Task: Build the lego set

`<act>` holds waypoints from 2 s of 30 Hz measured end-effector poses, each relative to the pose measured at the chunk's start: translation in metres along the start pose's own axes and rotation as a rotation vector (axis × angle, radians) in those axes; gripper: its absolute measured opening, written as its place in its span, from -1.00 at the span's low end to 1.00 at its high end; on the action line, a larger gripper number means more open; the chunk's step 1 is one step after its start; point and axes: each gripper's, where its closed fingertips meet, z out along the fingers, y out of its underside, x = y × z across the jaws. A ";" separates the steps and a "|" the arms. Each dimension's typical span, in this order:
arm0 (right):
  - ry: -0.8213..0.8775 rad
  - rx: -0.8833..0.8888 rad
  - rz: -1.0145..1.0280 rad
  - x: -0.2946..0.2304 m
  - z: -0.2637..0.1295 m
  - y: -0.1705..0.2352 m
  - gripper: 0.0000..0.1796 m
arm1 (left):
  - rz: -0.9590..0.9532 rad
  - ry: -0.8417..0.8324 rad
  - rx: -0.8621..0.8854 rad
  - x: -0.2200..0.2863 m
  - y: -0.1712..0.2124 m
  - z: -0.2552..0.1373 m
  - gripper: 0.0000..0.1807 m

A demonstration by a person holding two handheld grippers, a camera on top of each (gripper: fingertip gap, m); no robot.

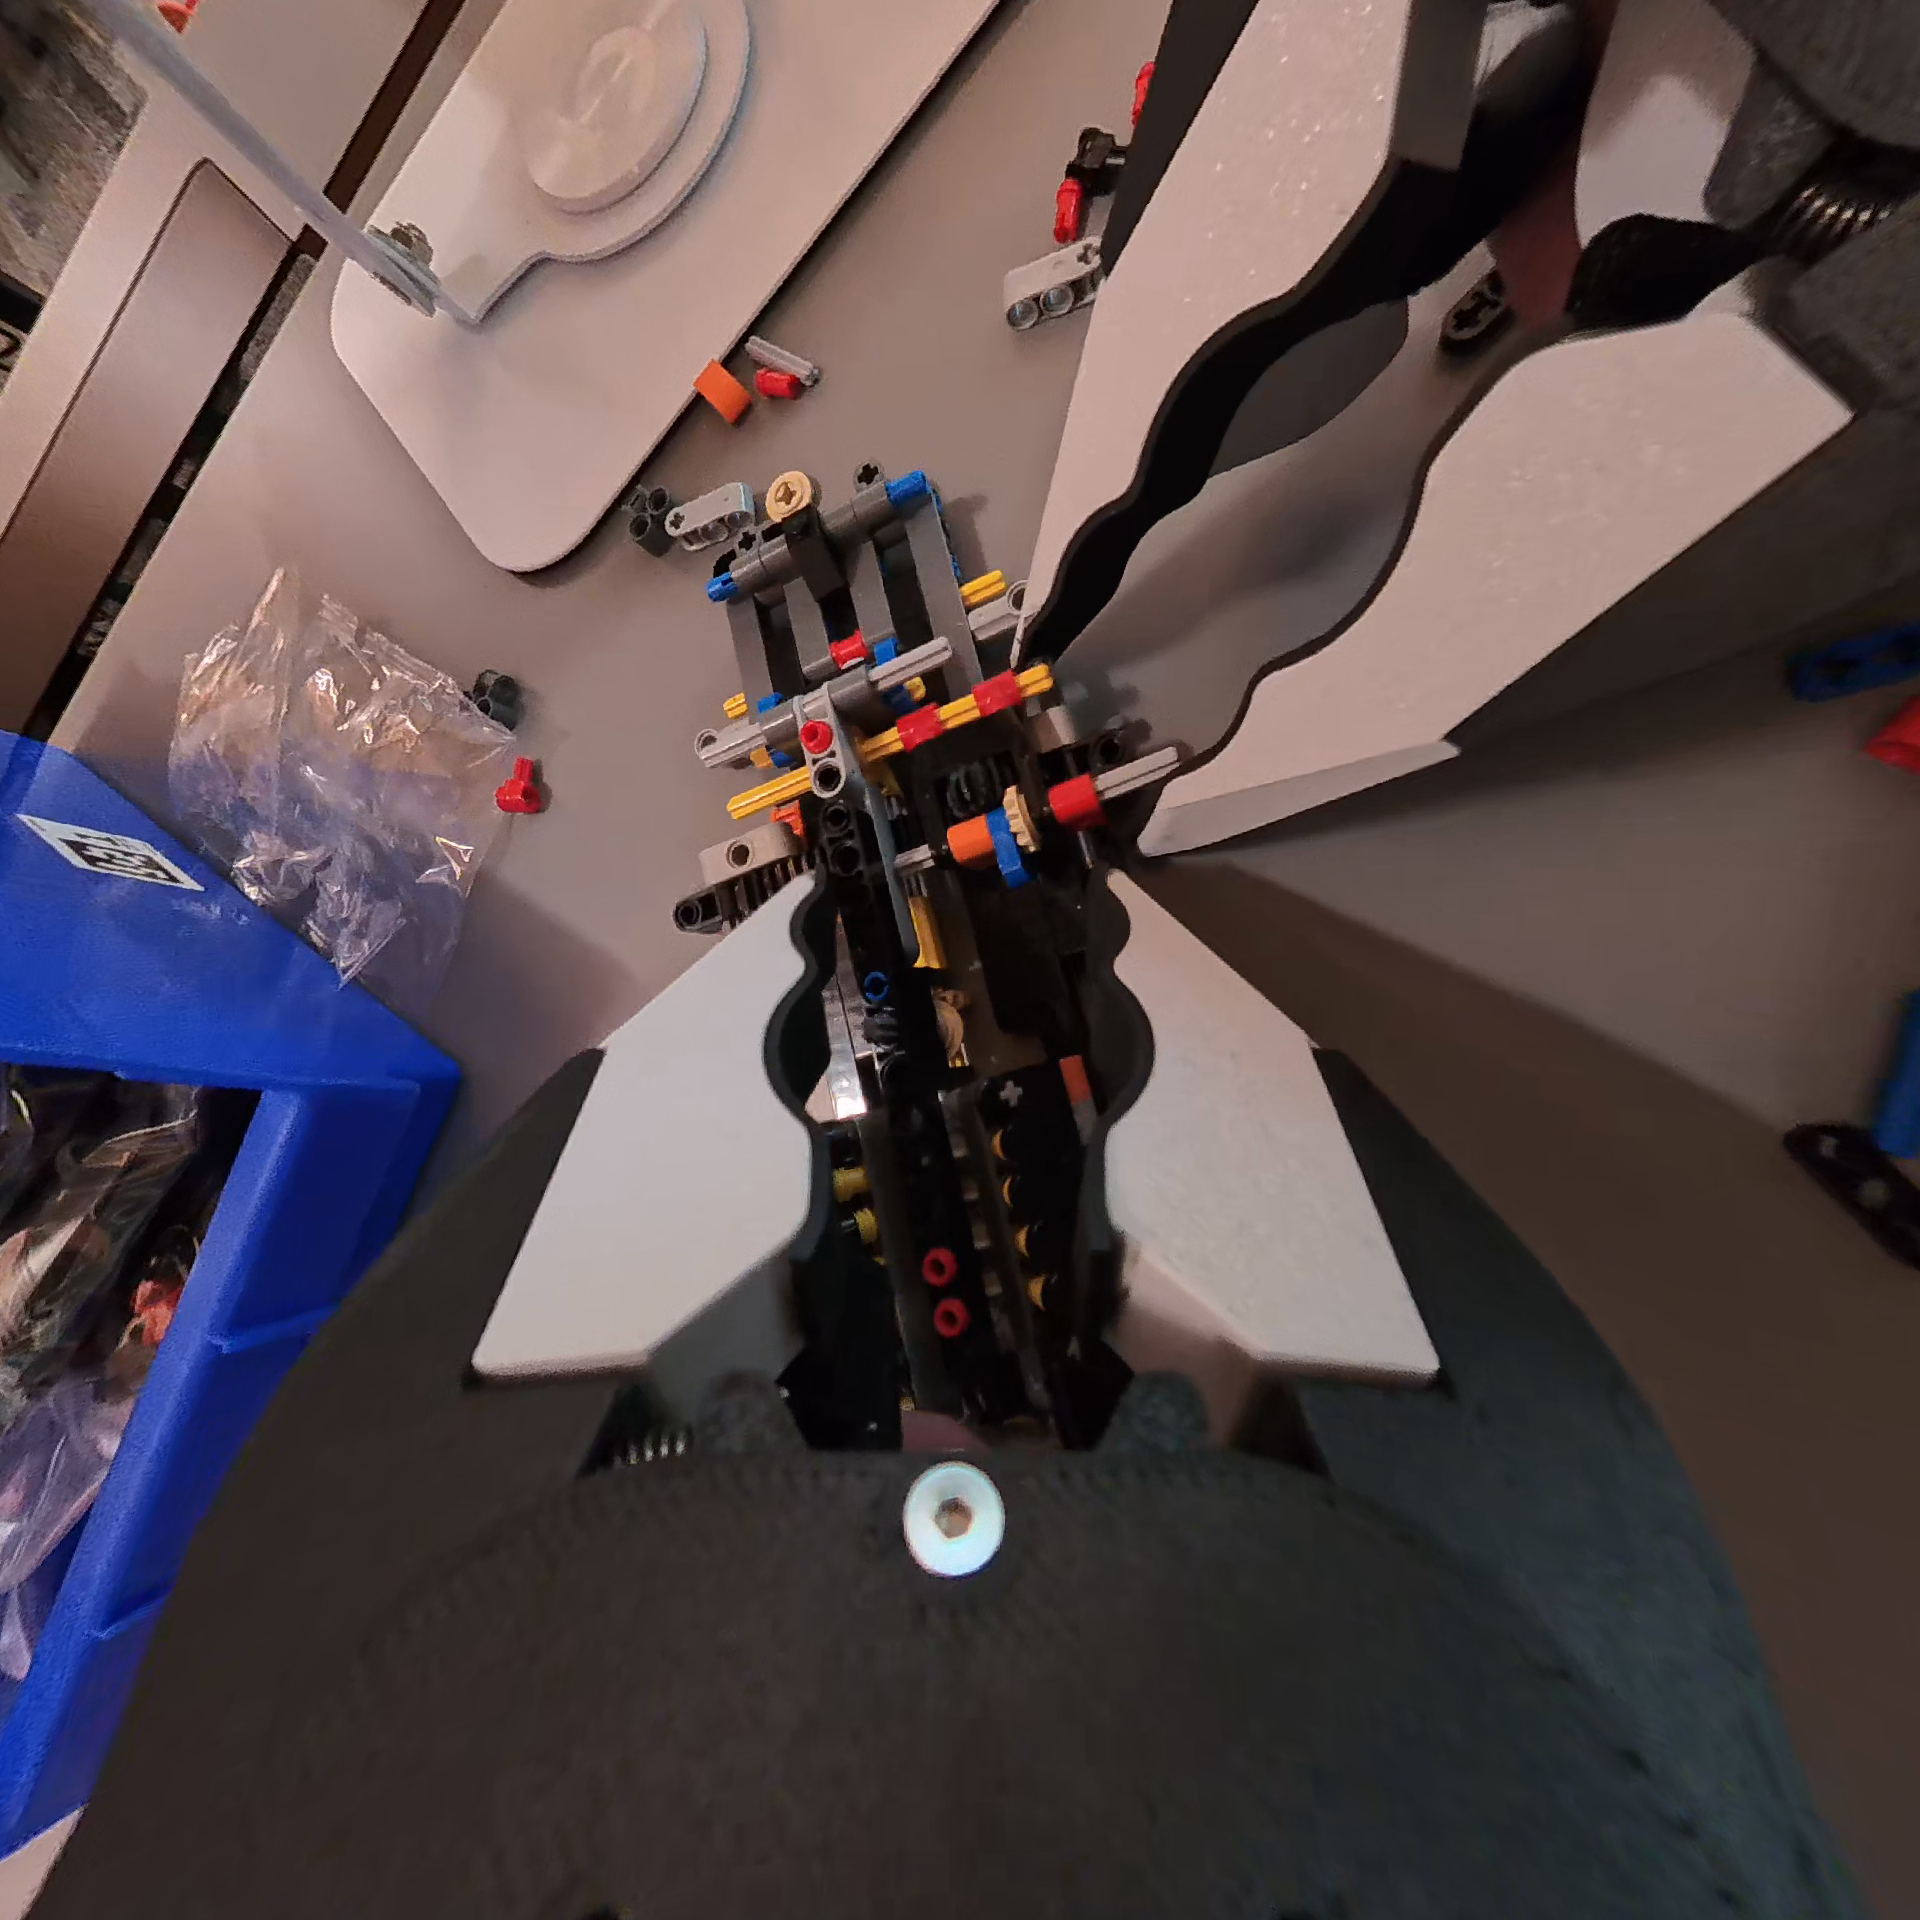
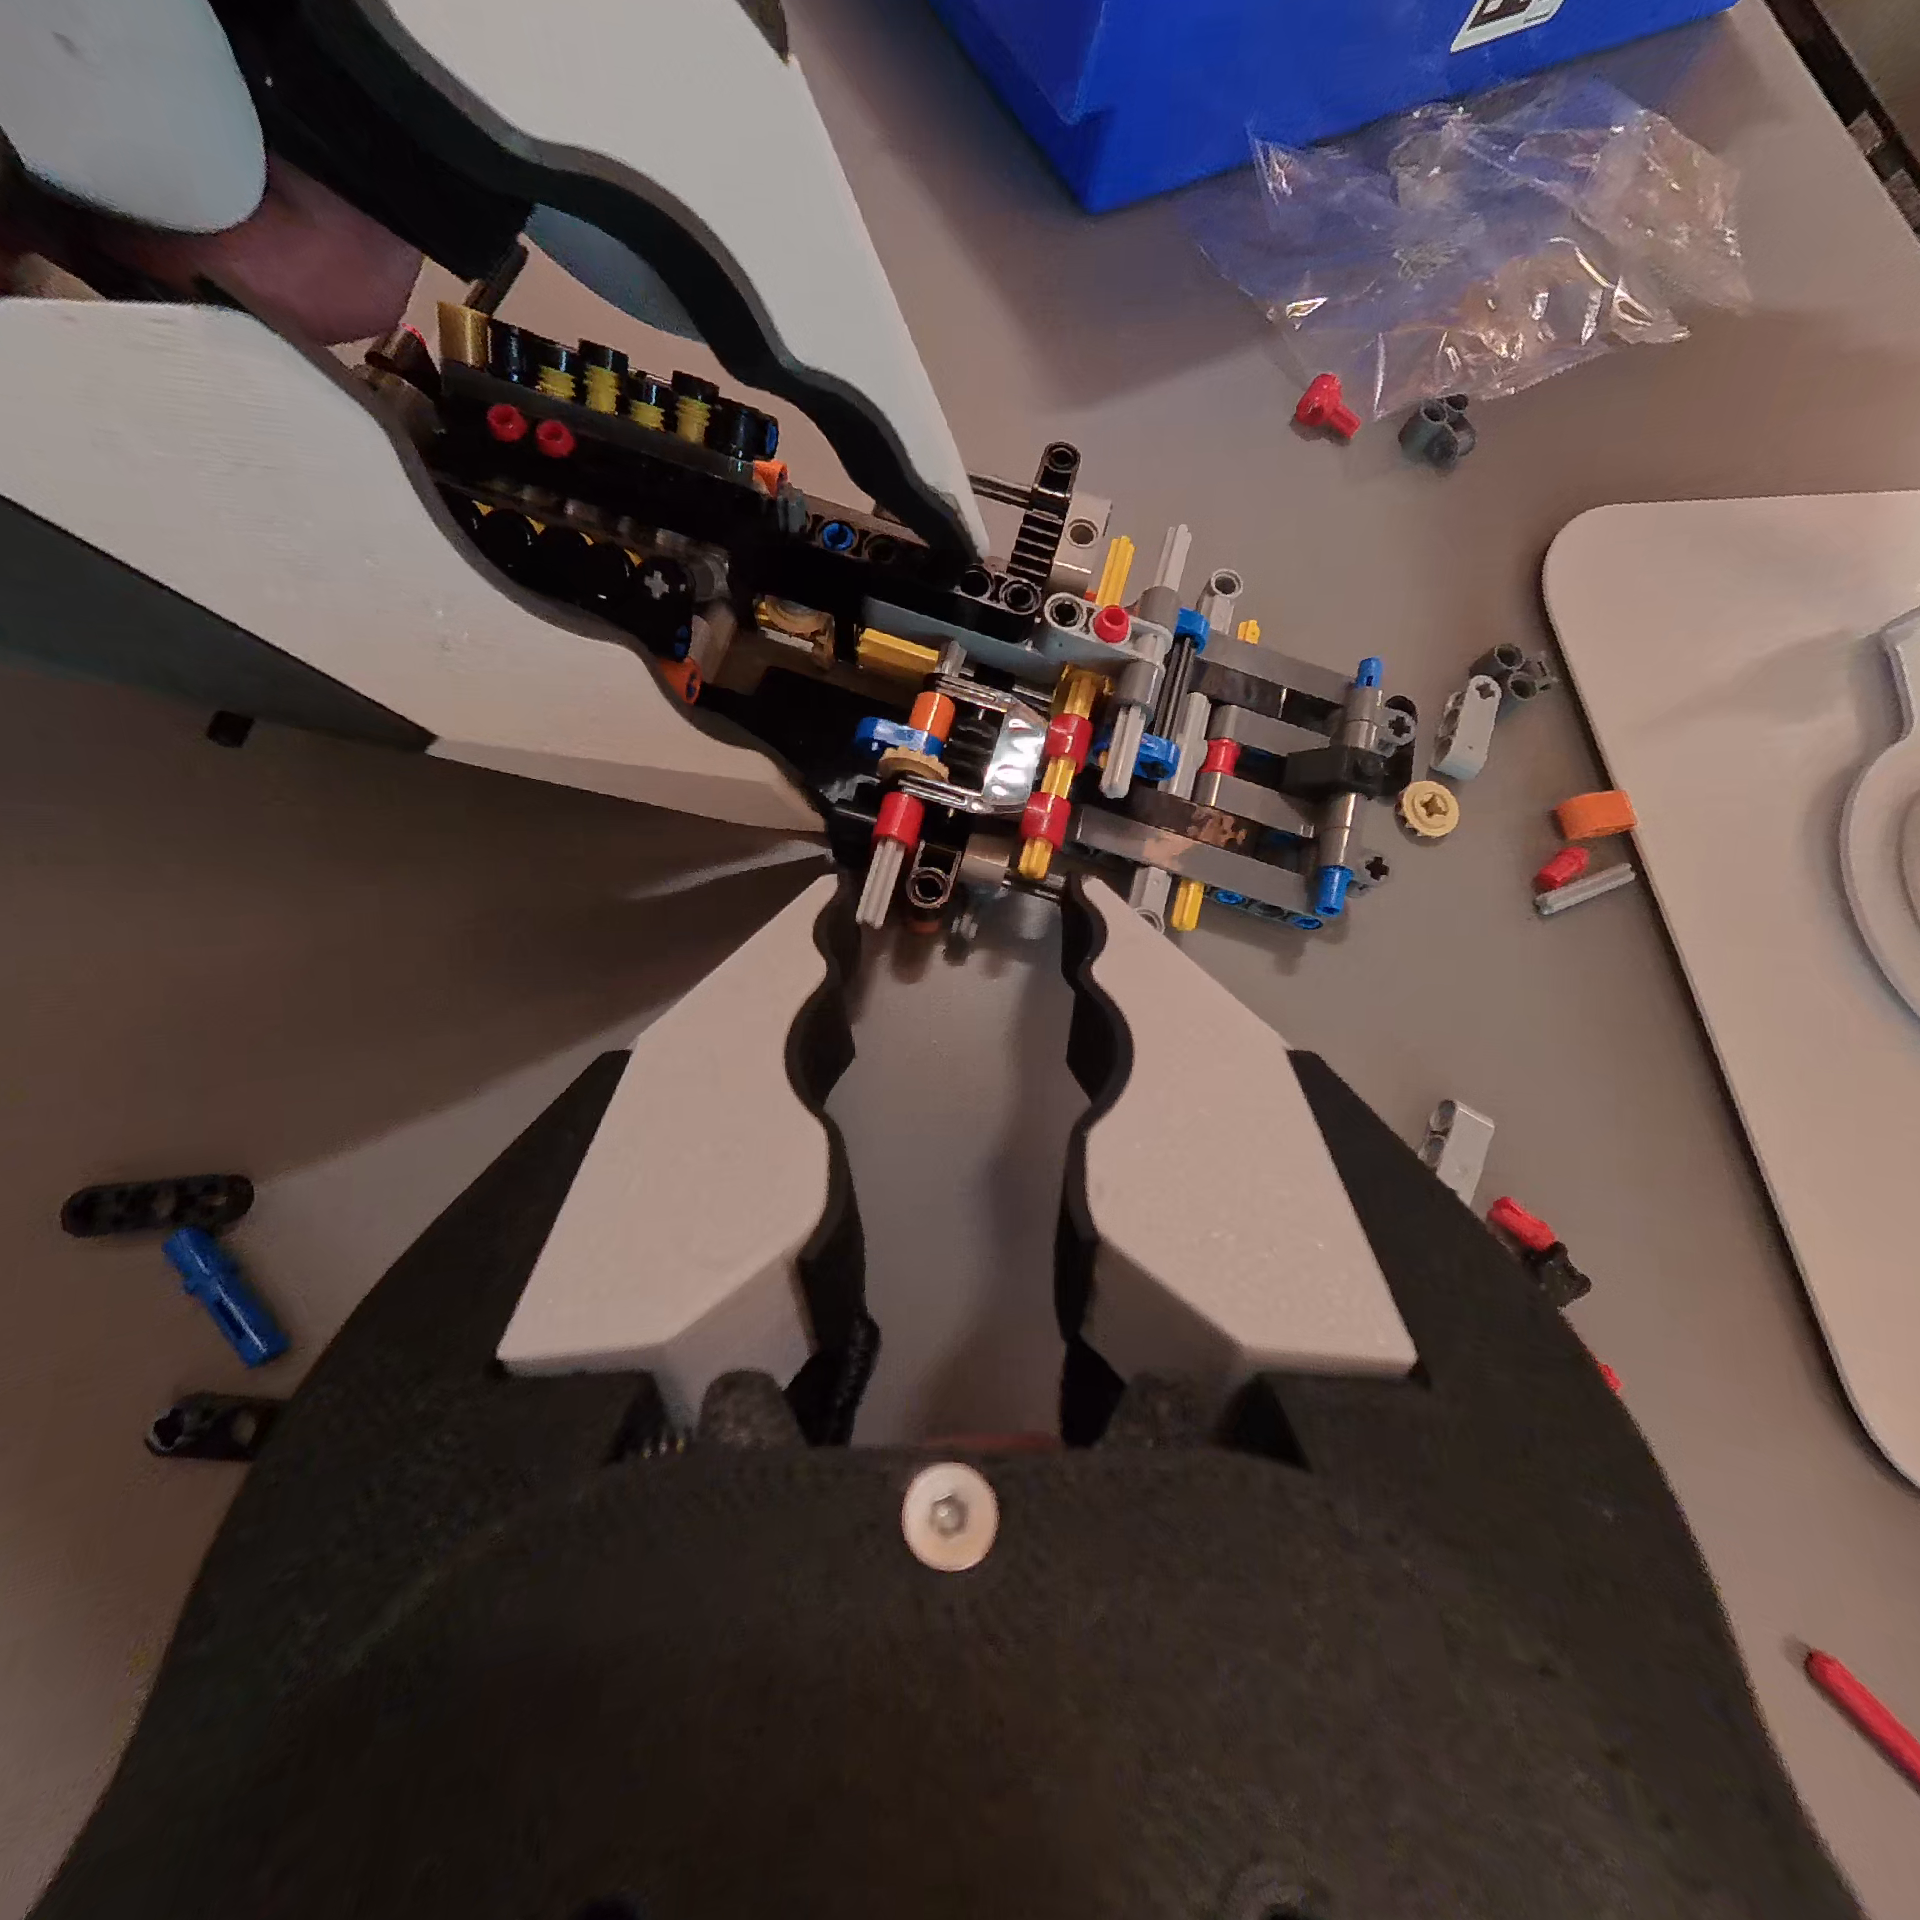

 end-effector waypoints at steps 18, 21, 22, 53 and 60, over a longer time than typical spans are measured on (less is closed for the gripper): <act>-0.016 -0.008 0.001 -0.001 0.002 -0.001 -0.63 | -0.018 0.017 0.002 -0.001 0.002 0.001 -0.50; -0.014 -0.007 -0.010 -0.001 0.002 -0.001 -0.63 | -0.019 0.017 0.002 -0.001 0.002 0.001 -0.50; -0.013 -0.006 -0.013 -0.001 0.002 -0.001 -0.63 | -0.020 0.017 0.001 -0.001 0.002 0.001 -0.50; -0.009 0.010 -0.046 -0.003 0.004 -0.005 -0.71 | -0.046 0.025 0.001 -0.004 0.004 0.001 -0.51; 0.018 0.029 -0.031 0.004 -0.001 -0.004 -0.61 | -0.037 0.016 0.030 -0.005 -0.001 -0.009 -0.46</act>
